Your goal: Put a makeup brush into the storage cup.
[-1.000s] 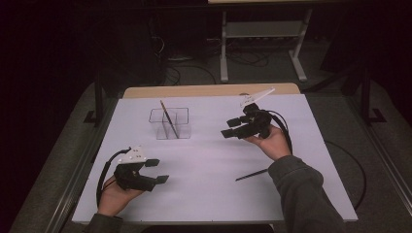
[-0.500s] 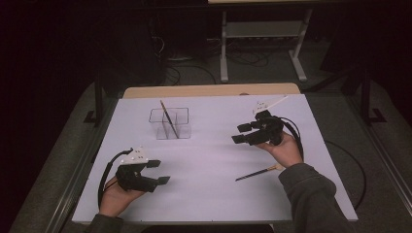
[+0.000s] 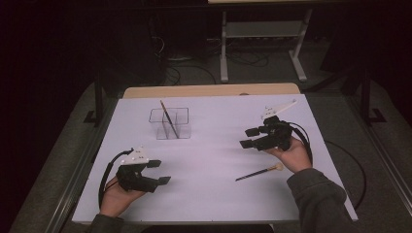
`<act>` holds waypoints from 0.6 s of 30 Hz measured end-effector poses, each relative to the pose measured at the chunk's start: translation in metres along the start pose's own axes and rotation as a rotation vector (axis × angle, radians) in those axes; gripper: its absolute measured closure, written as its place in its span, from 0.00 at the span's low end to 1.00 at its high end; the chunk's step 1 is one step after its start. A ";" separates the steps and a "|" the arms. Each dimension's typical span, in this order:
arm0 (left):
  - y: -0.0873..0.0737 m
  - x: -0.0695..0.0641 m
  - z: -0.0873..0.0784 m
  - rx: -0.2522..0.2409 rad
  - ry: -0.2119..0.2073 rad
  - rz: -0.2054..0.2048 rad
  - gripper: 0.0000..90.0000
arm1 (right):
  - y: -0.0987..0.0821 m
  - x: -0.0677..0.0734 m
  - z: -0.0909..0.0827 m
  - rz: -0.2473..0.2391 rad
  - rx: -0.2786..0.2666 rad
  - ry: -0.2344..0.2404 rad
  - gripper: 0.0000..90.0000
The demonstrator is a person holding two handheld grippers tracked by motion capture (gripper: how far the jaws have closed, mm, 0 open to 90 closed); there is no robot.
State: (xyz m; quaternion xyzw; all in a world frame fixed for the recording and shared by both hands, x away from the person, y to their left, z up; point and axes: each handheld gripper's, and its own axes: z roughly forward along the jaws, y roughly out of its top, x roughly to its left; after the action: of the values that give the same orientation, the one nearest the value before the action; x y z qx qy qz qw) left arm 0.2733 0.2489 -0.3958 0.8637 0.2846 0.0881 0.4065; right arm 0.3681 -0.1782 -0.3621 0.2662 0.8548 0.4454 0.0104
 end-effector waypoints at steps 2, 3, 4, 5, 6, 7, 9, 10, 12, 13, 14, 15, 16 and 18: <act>0.000 0.000 0.000 0.001 -0.001 -0.002 0.33 | -0.001 0.000 -0.001 0.001 0.003 -0.003 0.46; 0.000 0.000 0.000 0.001 -0.001 -0.002 0.33 | -0.003 0.000 -0.002 0.004 0.007 -0.004 0.46; 0.000 0.000 0.000 0.002 -0.001 0.003 0.33 | -0.004 0.000 -0.002 0.000 0.009 -0.004 0.46; 0.000 0.000 0.000 0.003 0.000 0.004 0.33 | -0.005 0.000 -0.003 -0.006 0.009 -0.005 0.46; 0.000 0.000 0.000 0.003 0.000 0.004 0.33 | -0.005 0.001 -0.003 -0.001 0.016 -0.004 0.46; 0.000 0.000 0.000 0.003 0.000 0.005 0.33 | -0.006 0.001 -0.004 -0.004 0.017 -0.004 0.46; 0.000 -0.001 0.001 0.001 -0.001 0.003 0.33 | -0.008 0.000 -0.004 -0.012 0.019 -0.007 0.46; 0.000 -0.001 0.001 0.001 -0.001 0.005 0.33 | -0.009 0.001 -0.005 -0.007 0.027 -0.006 0.46; 0.000 -0.001 0.001 0.002 -0.002 0.004 0.33 | -0.010 0.001 -0.005 -0.008 0.035 -0.008 0.46; 0.000 -0.001 0.001 0.001 -0.001 0.003 0.33 | -0.011 0.001 -0.006 -0.008 0.036 -0.010 0.46; 0.000 0.000 0.001 0.002 -0.001 0.006 0.33 | -0.011 0.001 -0.006 -0.011 0.037 -0.010 0.46; 0.000 -0.001 0.001 0.001 -0.002 0.004 0.33 | -0.012 0.001 -0.006 -0.018 0.037 -0.010 0.46; 0.000 -0.001 0.001 0.001 -0.002 0.004 0.33 | -0.012 0.001 -0.006 -0.018 0.037 -0.010 0.46; 0.000 0.000 0.001 0.004 -0.003 0.009 0.33 | -0.014 0.001 -0.008 -0.018 0.039 -0.013 0.46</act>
State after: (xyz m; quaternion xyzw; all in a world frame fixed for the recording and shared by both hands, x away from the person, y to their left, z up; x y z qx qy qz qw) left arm 0.2735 0.2478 -0.3966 0.8659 0.2803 0.0882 0.4049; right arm 0.3590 -0.1902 -0.3685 0.2614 0.8656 0.4268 0.0148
